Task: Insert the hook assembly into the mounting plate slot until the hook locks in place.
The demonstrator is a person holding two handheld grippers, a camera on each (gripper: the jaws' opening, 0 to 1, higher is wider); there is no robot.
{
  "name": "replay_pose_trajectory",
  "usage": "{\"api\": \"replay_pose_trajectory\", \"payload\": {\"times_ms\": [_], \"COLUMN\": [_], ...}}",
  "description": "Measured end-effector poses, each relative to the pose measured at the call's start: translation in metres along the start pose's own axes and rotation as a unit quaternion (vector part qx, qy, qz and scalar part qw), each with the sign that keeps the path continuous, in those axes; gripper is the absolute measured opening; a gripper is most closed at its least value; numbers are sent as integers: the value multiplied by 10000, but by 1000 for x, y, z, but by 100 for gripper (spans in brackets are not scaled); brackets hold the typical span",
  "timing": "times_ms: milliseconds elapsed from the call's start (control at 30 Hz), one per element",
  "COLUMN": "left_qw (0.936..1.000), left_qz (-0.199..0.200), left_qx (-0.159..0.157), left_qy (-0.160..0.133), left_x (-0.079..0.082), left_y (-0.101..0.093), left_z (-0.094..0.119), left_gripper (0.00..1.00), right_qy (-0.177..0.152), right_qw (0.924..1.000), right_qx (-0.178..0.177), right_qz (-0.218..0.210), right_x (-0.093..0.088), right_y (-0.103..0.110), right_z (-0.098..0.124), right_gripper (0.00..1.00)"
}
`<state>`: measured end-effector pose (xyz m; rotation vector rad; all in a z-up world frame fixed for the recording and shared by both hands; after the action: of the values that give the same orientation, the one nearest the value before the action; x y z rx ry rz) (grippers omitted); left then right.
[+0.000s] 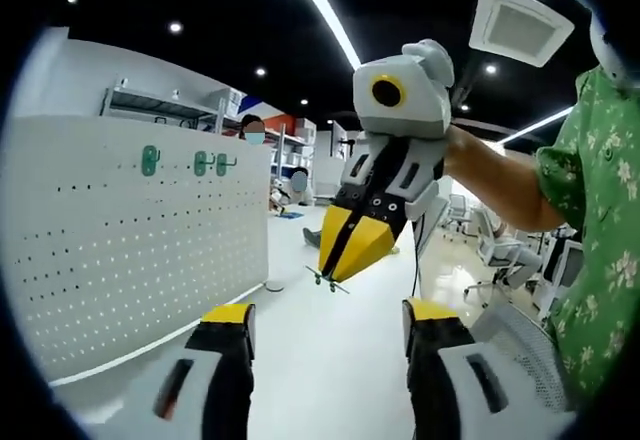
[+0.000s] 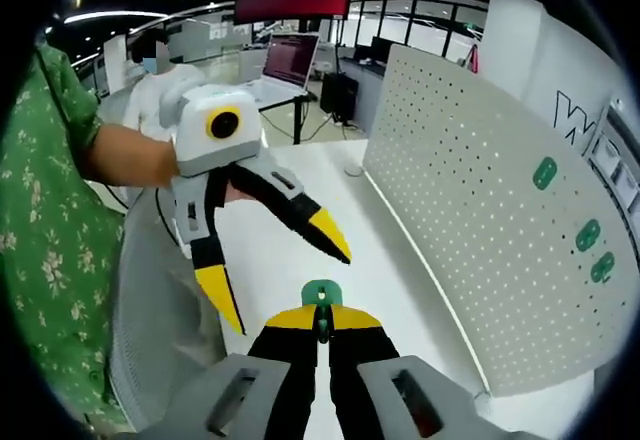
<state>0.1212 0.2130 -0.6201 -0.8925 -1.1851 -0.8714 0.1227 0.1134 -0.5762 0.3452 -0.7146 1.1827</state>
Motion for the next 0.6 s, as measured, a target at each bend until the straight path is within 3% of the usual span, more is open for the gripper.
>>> {"api": "replay_pose_trajectory", "payload": {"times_ms": [100,200,600], "left_qw": [9997,9982,9975], "left_qz": [-12,55,-156], "left_qx": [221,411,492], "left_qy": [-65,-440,-487], "left_x": [3,13,21], "left_y": [4,6,3], "left_z": [1,3,5], "left_gripper": [84,99,100], "right_qy": [-18,-70,-487], "right_qw": [10000,9998,9947], "right_qx": [-71,-148,-586], "right_qz": [-52,-143,-694], "right_x": [-1,-2,-1], "right_y": [-2,-4,-16], "right_z": [1,3,4], "right_gripper": [1,1,1]}}
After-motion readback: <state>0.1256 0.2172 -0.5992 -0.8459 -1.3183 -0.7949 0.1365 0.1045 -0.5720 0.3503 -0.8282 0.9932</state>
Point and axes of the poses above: the point that each gripper's makers call its tool centre point, and the gripper's own axes: z roughly backward along the fingers, y roughly to its left, x roughly out of its top, the point moved 6 cm from there along z, roughly backward along the fingers, and after that the axes turned 1 degree about y, right-handed, at the moved point
